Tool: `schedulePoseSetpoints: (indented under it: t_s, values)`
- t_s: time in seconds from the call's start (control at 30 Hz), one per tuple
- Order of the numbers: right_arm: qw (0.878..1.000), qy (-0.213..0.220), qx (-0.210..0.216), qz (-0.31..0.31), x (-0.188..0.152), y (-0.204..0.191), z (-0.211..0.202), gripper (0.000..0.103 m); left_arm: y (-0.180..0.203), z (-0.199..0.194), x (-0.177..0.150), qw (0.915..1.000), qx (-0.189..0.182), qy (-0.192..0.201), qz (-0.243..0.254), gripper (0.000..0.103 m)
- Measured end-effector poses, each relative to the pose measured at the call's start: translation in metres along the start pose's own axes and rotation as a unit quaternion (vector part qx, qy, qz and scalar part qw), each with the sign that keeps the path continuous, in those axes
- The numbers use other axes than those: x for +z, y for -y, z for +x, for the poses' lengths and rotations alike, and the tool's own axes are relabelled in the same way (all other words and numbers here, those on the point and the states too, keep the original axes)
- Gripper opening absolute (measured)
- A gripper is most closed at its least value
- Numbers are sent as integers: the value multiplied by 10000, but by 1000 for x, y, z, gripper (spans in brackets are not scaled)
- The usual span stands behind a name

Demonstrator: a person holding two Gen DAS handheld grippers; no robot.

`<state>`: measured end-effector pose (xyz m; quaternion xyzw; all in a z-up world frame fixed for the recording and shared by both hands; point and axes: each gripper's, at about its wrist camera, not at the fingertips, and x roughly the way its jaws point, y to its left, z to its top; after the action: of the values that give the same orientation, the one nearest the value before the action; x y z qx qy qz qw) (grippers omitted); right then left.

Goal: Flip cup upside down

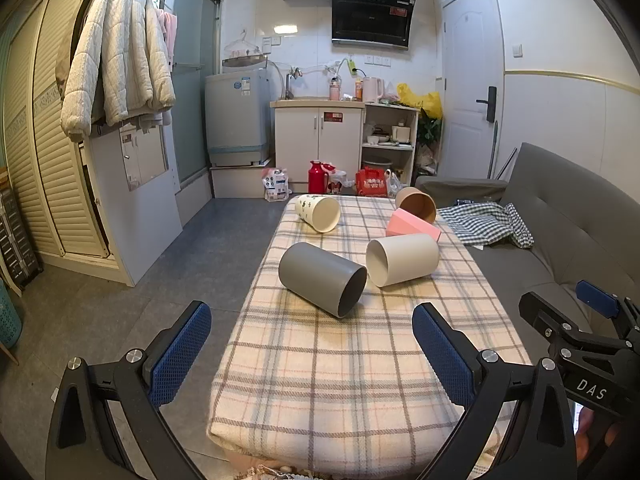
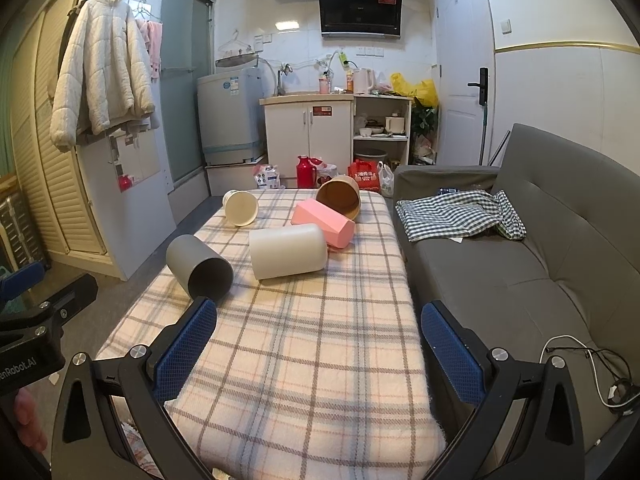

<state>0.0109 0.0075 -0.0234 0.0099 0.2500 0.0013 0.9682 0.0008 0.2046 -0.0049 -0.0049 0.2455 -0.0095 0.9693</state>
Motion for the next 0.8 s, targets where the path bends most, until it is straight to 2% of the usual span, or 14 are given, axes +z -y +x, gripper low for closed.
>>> schedulePoseSetpoints:
  t_s: [0.8]
  values:
    - [10000, -16, 4, 4, 1, 1, -1, 103, -1, -1, 2, 10000, -5, -22, -3, 103]
